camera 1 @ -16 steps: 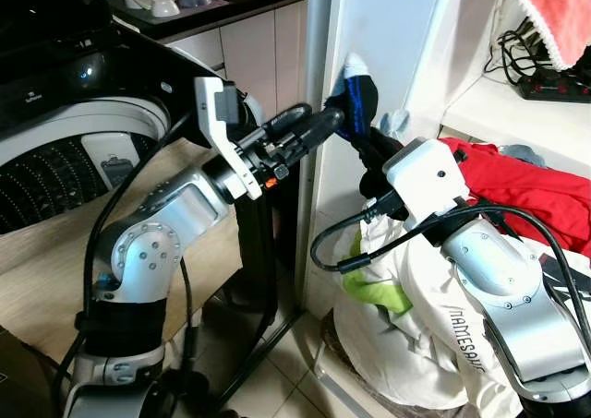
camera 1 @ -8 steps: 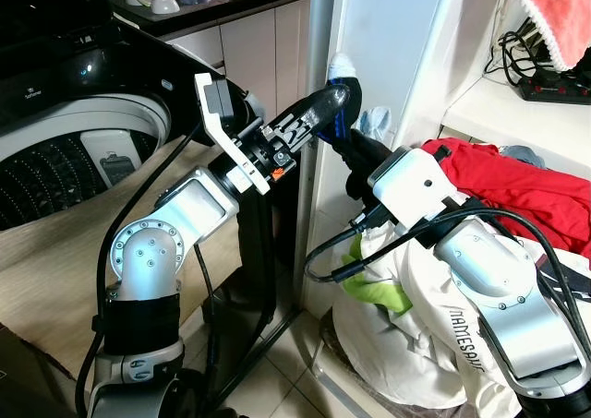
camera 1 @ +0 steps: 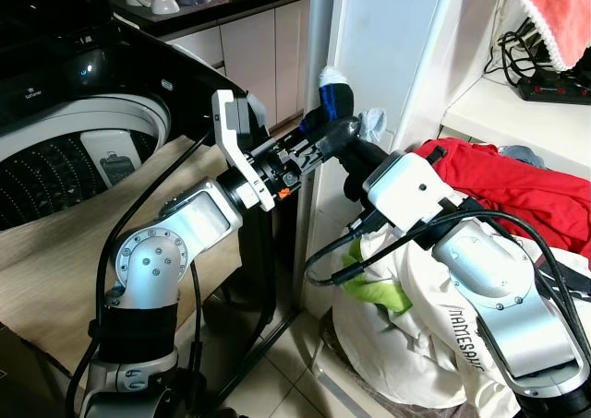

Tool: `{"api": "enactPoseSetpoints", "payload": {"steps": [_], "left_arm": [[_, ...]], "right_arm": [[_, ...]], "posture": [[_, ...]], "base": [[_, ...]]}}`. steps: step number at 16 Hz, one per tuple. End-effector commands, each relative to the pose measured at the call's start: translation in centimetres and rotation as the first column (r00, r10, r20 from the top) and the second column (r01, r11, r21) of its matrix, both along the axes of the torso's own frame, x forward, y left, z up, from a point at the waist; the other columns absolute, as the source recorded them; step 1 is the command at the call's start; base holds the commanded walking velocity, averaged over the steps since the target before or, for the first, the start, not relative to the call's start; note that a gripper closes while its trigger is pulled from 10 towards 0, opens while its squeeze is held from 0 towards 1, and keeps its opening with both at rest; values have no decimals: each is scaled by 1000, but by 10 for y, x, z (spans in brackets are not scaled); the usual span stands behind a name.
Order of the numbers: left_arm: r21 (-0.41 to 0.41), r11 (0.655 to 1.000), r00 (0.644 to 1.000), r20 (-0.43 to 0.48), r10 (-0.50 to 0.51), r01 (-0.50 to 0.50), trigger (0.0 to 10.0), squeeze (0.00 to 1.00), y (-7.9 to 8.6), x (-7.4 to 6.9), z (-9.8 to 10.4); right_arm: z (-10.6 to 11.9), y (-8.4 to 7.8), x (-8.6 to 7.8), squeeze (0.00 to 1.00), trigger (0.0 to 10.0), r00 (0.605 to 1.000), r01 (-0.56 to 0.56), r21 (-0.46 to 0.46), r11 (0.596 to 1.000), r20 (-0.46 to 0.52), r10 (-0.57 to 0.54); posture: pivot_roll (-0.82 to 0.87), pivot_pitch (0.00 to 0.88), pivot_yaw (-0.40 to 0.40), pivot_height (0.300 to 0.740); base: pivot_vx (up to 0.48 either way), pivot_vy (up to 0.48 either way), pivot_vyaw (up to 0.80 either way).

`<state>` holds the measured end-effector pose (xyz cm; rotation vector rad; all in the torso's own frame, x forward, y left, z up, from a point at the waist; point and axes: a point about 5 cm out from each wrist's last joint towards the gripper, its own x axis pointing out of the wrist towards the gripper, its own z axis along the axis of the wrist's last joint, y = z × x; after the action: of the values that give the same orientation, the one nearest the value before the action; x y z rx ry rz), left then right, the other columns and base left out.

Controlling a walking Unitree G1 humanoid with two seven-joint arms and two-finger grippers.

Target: Clothes washing

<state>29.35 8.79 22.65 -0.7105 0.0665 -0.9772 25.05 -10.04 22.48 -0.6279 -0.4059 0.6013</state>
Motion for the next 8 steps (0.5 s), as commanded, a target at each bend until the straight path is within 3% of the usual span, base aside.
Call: {"api": "enactPoseSetpoints", "payload": {"steps": [1, 8], "left_arm": [[15, 1000, 1000, 3, 20, -20, 0, 0, 2, 3, 2], [26, 1000, 999, 33, 9, -10, 0, 0, 3, 1, 3]], "right_arm": [[1, 2, -1, 0, 0, 1000, -21, -20, 1000, 10, 21], [-1, 2, 0, 0, 0, 1000, -15, -24, 1000, 6, 15]], "posture": [[-105, 0, 18, 740], [-103, 0, 18, 740]], "base": [[0, 0, 0], [0, 0, 0]]}}
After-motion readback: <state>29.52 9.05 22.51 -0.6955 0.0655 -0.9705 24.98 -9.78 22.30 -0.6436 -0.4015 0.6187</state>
